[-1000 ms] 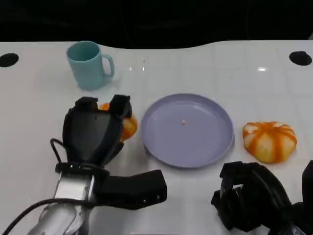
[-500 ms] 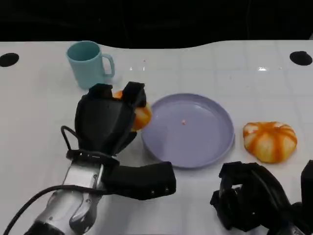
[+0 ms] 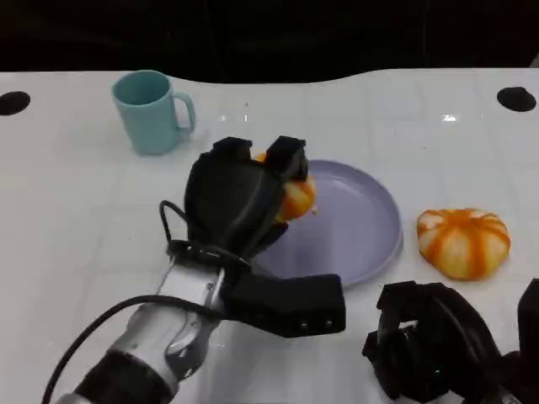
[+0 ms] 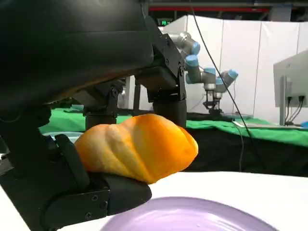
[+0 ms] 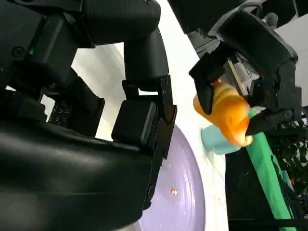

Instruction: Grasp the bread from the table and place it into the plate.

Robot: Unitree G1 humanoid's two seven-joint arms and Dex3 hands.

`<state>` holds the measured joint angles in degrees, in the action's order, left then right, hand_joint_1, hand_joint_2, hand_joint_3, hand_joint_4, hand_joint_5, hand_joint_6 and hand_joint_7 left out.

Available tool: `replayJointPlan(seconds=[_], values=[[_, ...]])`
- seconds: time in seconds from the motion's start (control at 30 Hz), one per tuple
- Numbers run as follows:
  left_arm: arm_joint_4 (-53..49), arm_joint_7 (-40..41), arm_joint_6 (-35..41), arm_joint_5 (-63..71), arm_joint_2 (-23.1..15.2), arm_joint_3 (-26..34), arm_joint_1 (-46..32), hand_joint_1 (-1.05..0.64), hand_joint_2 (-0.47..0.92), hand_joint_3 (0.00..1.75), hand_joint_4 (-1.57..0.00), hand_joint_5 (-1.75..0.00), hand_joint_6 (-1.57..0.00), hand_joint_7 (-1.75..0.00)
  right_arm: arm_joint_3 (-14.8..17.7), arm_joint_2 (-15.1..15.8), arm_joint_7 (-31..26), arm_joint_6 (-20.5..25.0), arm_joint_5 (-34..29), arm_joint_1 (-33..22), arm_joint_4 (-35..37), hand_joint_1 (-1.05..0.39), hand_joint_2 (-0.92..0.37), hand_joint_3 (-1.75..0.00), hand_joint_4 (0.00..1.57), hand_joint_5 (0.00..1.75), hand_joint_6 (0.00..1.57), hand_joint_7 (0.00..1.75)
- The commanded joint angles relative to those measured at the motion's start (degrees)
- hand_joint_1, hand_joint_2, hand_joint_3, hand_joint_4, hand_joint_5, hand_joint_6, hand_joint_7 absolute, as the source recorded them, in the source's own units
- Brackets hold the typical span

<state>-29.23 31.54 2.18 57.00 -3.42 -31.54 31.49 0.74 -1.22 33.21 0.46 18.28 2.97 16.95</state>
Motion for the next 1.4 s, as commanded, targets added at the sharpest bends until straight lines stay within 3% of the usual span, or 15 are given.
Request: replayJointPlan(seconds=[0.03, 0.17, 0.23, 0.3, 0.4, 0.5, 0.6, 0.7, 0.73, 0.83, 0.87, 0.97, 1.13, 1.23, 1.4], values=[[-4.6, 0.8, 0.4, 0.1, 1.5, -1.4, 3.7, -0.36, 0.25, 1.4, -1.21, -1.75, -0.91, -1.43, 0.2, 0.7, -0.7, 0.2, 0.0, -0.6, -1.1, -1.05, -0.01, -1.48, 1.5, 1.42, 1.57, 1.02], [-8.9, 0.5, 1.3, -0.3, 3.3, -2.6, 6.2, -0.35, 0.29, 1.3, -1.2, -1.75, -0.92, -1.16, 0.0, 0.7, -0.9, 0.2, 0.2, -0.7, -1.4, -1.05, -0.02, -1.48, 1.49, 1.42, 1.57, 1.02], [-11.2, 1.0, 1.0, -0.9, 4.2, -2.8, 7.4, -0.34, 0.29, 1.39, -1.19, -1.75, -0.91, -1.34, 0.0, 0.7, -0.9, 0.4, 0.4, -0.8, -1.5, -1.05, -0.02, -1.48, 1.49, 1.43, 1.57, 1.01], [-13.5, 1.5, 0.3, -1.4, 4.8, -3.1, 8.6, -0.34, 0.3, 1.42, -1.18, -1.75, -0.88, -1.37, -0.1, 0.7, -1.1, 0.6, 0.4, -1.0, -1.8, -1.05, -0.02, -1.48, 1.49, 1.42, 1.57, 1.01], [-15.8, 0.8, -0.3, -1.9, 5.3, -3.5, 10.0, -0.36, 0.31, 1.42, -1.16, -1.75, -0.88, -1.18, -0.2, 0.6, -1.0, 0.1, 0.2, -1.0, -1.8, -1.05, -0.01, -1.48, 1.49, 1.43, 1.57, 1.02], [-17.2, 0.7, -0.5, -2.1, 5.7, -4.1, 10.8, -0.4, 0.38, 1.23, -1.07, -1.75, -0.88, -1.0, -0.2, 0.7, -0.8, 0.2, 0.5, -1.1, -2.0, -1.05, -0.01, -1.49, 1.49, 1.43, 1.57, 1.02], [-18.0, -0.8, -1.4, -2.7, 5.6, -4.5, 11.4, -0.43, 0.4, 1.14, -0.95, -1.7, -0.81, -0.91, -0.2, 0.7, -0.2, -0.3, 0.5, -1.0, -1.6, -1.05, -0.02, -1.49, 1.49, 1.42, 1.57, 1.01], [-17.9, -4.7, -2.3, -4.1, 5.1, -4.9, 11.9, -0.49, 0.42, 1.04, -0.78, -1.63, -0.56, -0.98, -0.1, 0.7, 0.2, -0.5, 0.7, -0.8, -1.2, -1.05, -0.03, -1.46, 1.48, 1.42, 1.57, 0.99], [-17.6, -6.2, -2.2, -4.4, 5.0, -5.0, 12.0, -0.51, 0.44, 0.98, -0.71, -1.59, -0.48, -0.97, -0.1, 0.7, 0.1, -0.5, 0.6, -0.8, -1.2, -1.05, -0.03, -1.46, 1.49, 1.42, 1.57, 0.99], [-16.7, -9.0, -2.3, -5.0, 4.6, -5.2, 12.0, -0.73, 0.82, 0.28, -0.49, -1.26, -0.31, -0.74, 0.0, 0.7, -0.2, -0.2, 0.5, -0.9, -1.4, -1.05, -0.04, -1.45, 1.49, 1.41, 1.57, 0.99], [-16.4, -9.9, -2.2, -5.2, 4.5, -5.2, 12.0, -0.79, 0.87, 0.21, -0.44, -1.2, -0.28, -0.69, -0.1, 0.7, -0.4, -0.1, 0.4, -0.9, -1.6, -1.05, -0.04, -1.45, 1.49, 1.41, 1.57, 0.99], [-15.2, -14.1, -0.6, -5.0, 4.1, -5.8, 12.0, -0.96, 0.92, 0.24, -0.26, -1.03, -0.11, -0.61, -0.1, 0.6, -0.5, -0.2, 0.3, -0.9, -1.7, -1.05, -0.04, -1.45, 1.5, 1.42, 1.57, 1.0], [-10.9, -24.4, 3.9, -3.9, 2.7, -7.2, 12.0, -1.04, 0.92, 0.37, -0.03, -0.89, 0.0, -0.43, -0.1, 0.6, -0.4, -0.3, 0.4, -0.9, -1.7, -1.05, -0.04, -1.45, 1.49, 1.41, 1.57, 0.99], [-8.4, -28.7, 5.3, -4.1, 1.9, -7.4, 11.7, -1.05, 0.92, 0.39, 0.0, -0.82, 0.0, -0.32, -0.2, 0.7, -0.7, 0.0, 0.3, -0.9, -1.9, -1.05, -0.04, -1.45, 1.5, 1.41, 1.57, 1.0], [-4.0, -32.0, 6.1, -4.2, 0.1, -7.2, 10.4, -1.05, 0.92, 0.39, 0.0, -0.88, 0.0, -0.41, -0.1, 0.7, -0.7, 0.1, 0.3, -0.8, -1.9, -1.05, -0.04, -1.45, 1.5, 1.42, 1.57, 1.01]])
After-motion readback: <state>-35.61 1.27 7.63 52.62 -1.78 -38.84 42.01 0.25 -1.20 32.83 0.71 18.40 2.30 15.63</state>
